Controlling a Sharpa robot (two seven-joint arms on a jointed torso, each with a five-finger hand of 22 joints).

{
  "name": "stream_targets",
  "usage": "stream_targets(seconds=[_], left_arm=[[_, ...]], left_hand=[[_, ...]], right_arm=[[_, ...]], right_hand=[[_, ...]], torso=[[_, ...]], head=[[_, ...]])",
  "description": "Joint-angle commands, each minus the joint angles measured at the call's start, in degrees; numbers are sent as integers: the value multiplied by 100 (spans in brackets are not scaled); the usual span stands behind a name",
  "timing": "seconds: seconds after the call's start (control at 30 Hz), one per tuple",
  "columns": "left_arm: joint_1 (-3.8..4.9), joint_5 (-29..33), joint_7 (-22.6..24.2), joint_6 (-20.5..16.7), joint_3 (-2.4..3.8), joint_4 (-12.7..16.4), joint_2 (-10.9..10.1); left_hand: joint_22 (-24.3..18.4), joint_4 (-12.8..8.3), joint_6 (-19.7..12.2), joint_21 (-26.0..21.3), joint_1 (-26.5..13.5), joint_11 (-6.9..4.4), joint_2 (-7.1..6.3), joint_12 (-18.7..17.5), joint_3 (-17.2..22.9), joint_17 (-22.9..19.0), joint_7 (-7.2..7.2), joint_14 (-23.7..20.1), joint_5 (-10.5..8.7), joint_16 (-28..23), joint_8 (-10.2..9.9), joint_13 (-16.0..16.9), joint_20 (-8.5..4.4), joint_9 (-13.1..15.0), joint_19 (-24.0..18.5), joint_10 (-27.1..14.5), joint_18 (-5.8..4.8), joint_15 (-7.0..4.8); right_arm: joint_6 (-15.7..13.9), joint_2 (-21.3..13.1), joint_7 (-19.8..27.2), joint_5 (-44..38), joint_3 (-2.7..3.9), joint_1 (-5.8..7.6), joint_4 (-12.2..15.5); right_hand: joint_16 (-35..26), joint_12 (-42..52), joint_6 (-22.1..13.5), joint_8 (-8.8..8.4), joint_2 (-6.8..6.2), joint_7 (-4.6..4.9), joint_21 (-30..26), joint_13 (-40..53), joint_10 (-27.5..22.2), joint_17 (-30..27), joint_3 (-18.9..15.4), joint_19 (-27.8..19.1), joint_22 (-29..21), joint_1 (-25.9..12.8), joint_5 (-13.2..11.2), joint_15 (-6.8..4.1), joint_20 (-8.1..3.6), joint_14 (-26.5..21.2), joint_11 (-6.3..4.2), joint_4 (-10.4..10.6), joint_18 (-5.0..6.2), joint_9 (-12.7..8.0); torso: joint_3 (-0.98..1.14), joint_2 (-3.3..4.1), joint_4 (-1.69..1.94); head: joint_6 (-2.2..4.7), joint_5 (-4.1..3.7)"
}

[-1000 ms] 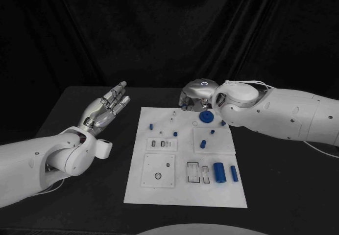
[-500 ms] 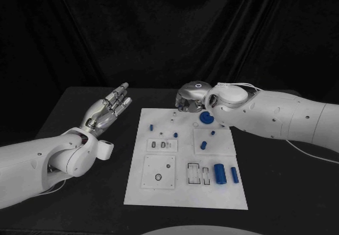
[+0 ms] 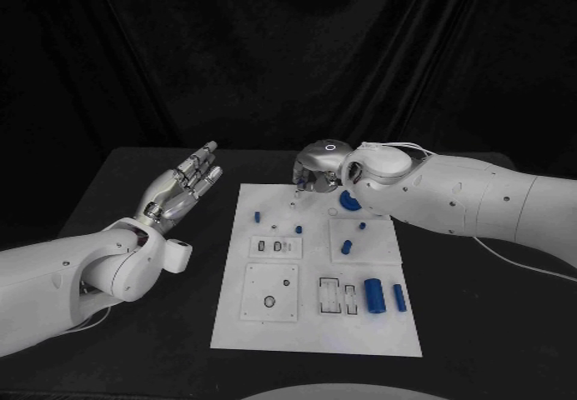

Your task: Assemble the parts on the task board

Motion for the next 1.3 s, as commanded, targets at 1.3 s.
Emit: stream_targets(seconds=[1.3], left_arm=[[16, -9, 719, 182, 6, -107, 110]], left_hand=[[-6, -16, 13, -33, 85, 90, 12, -17, 61, -6, 53, 18, 52, -21, 38, -5, 75, 8, -7, -9, 43, 75]], right_arm=[[-198, 341, 25, 0, 18, -209, -496]], right_hand=[[386, 13, -22, -97, -104, -6, 593, 6, -205, 390, 107, 50, 708, -83, -93, 17, 22, 29, -3, 83, -70, -26]], torso=[[-16, -21, -24]], head=[[-97, 10]])
